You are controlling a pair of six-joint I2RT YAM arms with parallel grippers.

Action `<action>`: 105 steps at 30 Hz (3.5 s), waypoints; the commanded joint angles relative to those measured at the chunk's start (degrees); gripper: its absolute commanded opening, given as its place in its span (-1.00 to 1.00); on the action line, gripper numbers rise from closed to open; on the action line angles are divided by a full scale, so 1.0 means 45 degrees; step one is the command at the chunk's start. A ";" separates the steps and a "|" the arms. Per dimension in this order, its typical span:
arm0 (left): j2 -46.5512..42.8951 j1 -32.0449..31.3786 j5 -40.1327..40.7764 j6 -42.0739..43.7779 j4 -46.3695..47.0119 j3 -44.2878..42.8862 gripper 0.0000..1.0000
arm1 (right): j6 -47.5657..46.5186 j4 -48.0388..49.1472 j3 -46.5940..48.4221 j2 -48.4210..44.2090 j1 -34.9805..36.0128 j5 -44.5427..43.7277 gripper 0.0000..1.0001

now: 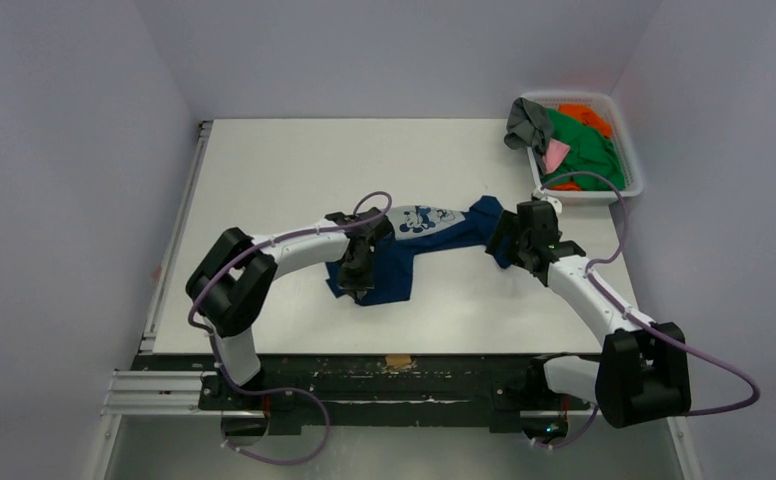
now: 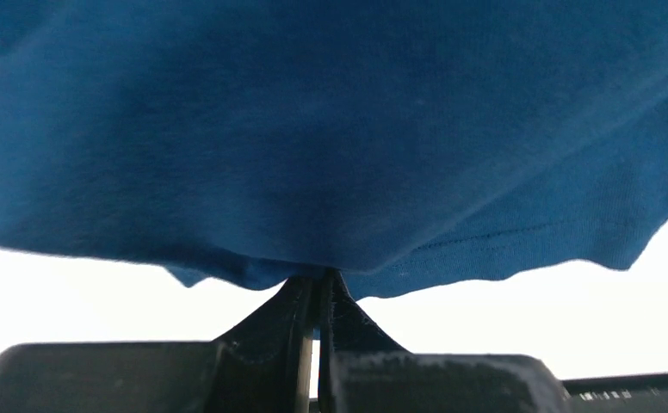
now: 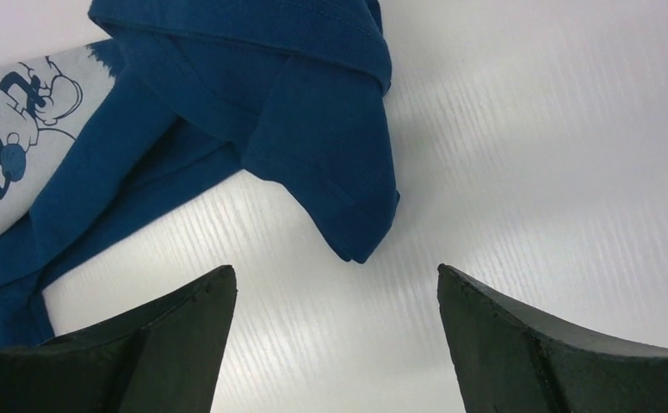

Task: Fold and stack the t-shirts
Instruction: Flatten out the tshirt

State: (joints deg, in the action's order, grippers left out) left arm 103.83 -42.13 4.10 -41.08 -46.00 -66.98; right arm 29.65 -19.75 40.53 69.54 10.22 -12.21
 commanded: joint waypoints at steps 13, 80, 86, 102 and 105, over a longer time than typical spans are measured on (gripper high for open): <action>-0.4815 0.1996 0.3165 -0.1013 -0.0103 0.2747 -1.00 | 0.0102 0.0161 -0.0092 0.1375 0.1312 0.0248 0.28; -1.0142 0.2388 0.4590 0.9247 0.5089 -1.2115 -1.00 | -0.2457 -0.1938 1.3604 -0.4514 0.0630 0.3504 -1.00; -0.7742 0.2706 0.9105 1.1352 0.6764 -1.0919 -1.00 | -0.1192 -0.1183 1.1342 -0.3999 0.0639 0.0406 -1.00; 0.5572 0.6879 0.5244 0.5228 -0.1618 -1.6658 0.77 | 0.0837 0.0512 0.8427 0.5833 0.0632 0.0682 0.43; 0.5025 0.6882 0.4737 0.4919 -0.1347 -1.5549 1.00 | 0.0225 -0.0822 0.9955 0.7027 0.0678 0.0529 0.83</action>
State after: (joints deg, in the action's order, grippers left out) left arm 133.91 -11.05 29.02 -13.87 -44.69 -133.97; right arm 34.76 -18.76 74.41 99.98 13.37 -8.43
